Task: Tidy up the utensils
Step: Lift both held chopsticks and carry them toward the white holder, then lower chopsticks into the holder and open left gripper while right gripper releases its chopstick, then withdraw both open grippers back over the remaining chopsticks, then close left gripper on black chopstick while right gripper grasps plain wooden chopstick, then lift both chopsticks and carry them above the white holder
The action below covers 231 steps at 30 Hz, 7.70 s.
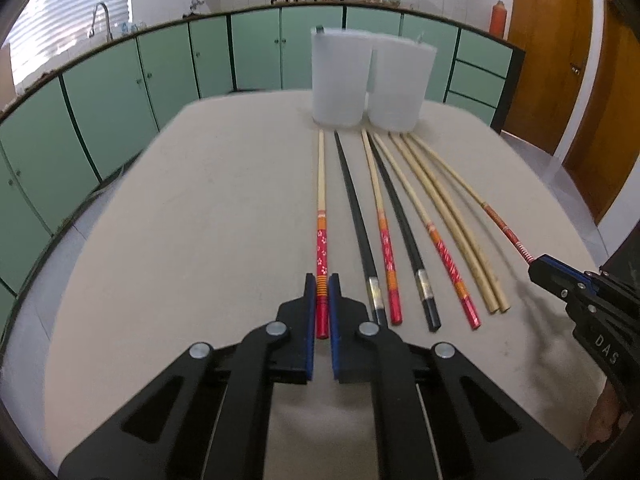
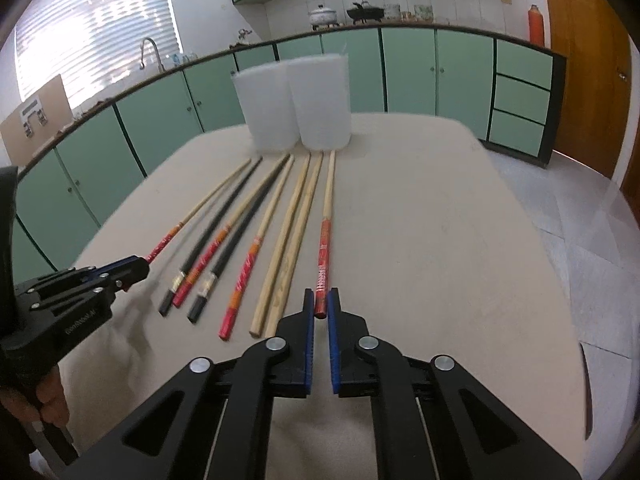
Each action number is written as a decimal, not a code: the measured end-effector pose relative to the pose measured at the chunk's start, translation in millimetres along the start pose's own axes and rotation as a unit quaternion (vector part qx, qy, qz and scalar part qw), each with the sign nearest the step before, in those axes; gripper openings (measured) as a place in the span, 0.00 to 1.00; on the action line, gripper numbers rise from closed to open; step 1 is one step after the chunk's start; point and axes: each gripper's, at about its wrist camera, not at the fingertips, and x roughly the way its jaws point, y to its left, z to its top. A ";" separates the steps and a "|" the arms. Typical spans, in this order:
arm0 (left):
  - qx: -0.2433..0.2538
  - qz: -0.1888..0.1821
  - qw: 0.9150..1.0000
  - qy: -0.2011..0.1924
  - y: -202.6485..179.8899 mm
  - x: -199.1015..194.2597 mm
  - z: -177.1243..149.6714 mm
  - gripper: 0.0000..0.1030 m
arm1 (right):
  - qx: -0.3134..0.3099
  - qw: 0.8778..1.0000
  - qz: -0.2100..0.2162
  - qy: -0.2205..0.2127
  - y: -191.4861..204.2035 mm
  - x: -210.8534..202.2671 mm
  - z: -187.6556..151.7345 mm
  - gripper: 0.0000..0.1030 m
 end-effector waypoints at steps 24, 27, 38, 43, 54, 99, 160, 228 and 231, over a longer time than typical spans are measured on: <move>0.018 -0.042 0.991 -0.125 -3.2 -94.7 103.1 0.05 | -0.001 0.993 0.041 -0.113 -16.0 -91.3 116.6 0.06; 0.022 -0.047 0.991 -0.124 -6.2 -94.8 110.2 0.05 | -0.002 0.993 0.049 -0.109 -18.1 -91.8 132.0 0.06; 0.027 -0.067 0.990 -0.123 -7.9 -99.6 134.3 0.05 | -0.043 0.992 0.051 -0.107 -9.5 -94.4 166.3 0.06; 0.028 -0.072 0.988 -0.132 -7.8 -106.3 145.3 0.05 | -0.054 0.990 0.057 -0.115 -7.0 -99.2 177.8 0.06; 0.025 -0.073 0.977 -0.199 -8.3 -132.2 200.2 0.05 | -0.074 0.980 0.064 -0.176 -4.0 -119.6 249.4 0.06; 0.016 -0.007 0.984 -0.179 -1.9 -34.1 184.1 0.64 | -0.037 0.987 0.013 -0.155 -16.5 -23.5 198.4 0.64; 0.026 0.002 1.000 0.006 -11.4 9.0 -13.1 0.73 | -0.027 0.999 -0.019 0.032 23.4 14.8 -20.3 0.23; 0.023 -0.019 0.993 -0.111 -21.9 -76.8 49.1 0.06 | -0.029 0.996 0.005 -0.079 15.4 -57.0 51.2 0.06; 0.023 -0.026 0.992 -0.125 -21.0 -86.1 61.9 0.06 | -0.036 0.995 0.007 -0.094 16.3 -67.9 67.4 0.06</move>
